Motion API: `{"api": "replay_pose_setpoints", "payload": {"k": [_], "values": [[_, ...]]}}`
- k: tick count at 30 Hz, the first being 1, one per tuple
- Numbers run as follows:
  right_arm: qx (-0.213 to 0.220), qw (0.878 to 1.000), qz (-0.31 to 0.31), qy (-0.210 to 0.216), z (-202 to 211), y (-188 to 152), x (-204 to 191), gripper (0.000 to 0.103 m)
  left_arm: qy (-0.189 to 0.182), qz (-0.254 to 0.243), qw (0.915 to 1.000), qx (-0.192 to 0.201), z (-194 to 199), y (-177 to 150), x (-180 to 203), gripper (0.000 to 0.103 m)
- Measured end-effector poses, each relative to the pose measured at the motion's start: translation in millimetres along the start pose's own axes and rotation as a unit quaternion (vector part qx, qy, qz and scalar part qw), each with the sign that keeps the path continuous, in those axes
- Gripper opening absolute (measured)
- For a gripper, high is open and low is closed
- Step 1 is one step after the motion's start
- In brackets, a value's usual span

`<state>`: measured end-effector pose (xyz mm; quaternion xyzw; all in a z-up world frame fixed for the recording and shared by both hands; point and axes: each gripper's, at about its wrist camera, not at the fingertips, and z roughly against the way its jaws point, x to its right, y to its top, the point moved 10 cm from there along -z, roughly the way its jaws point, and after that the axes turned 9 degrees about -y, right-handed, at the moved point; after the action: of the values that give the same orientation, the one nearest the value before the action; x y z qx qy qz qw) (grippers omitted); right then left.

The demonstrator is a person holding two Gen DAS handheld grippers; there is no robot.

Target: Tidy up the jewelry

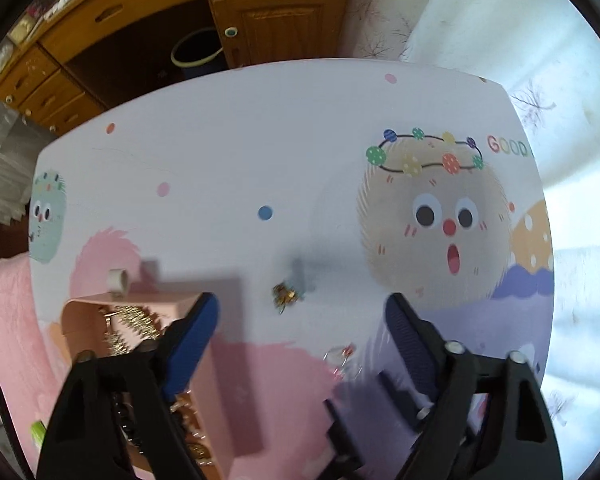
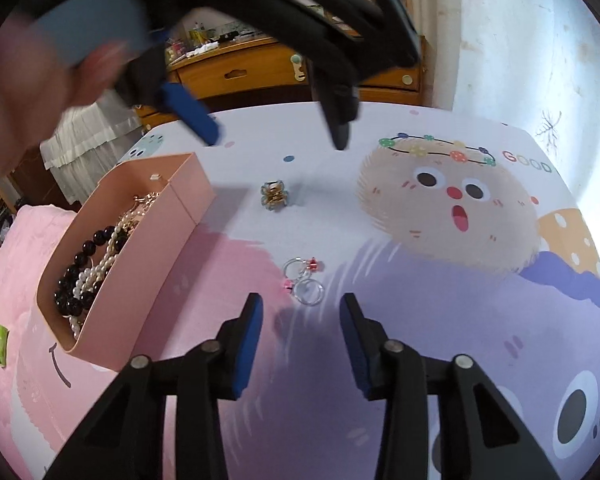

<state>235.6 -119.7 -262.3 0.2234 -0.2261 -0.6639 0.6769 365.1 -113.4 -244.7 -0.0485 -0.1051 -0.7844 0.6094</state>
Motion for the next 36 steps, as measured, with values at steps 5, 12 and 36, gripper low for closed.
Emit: {"api": "replay_pose_setpoints", "payload": {"k": [5, 12, 36], "values": [[0.006, 1.000, 0.026, -0.003, -4, 0, -7, 0.034, 0.020, 0.020, 0.9995, -0.015, -15, 3, -2, 0.065], [0.014, 1.000, 0.027, 0.001, -10, 7, -2, 0.030, 0.036, 0.041, 0.9981, -0.028, -29, 1, -14, 0.053], [0.016, 0.998, 0.058, 0.012, -9, 6, 3, 0.007, -0.005, 0.087, 0.9959, -0.024, -30, -16, -33, 0.014]]}}
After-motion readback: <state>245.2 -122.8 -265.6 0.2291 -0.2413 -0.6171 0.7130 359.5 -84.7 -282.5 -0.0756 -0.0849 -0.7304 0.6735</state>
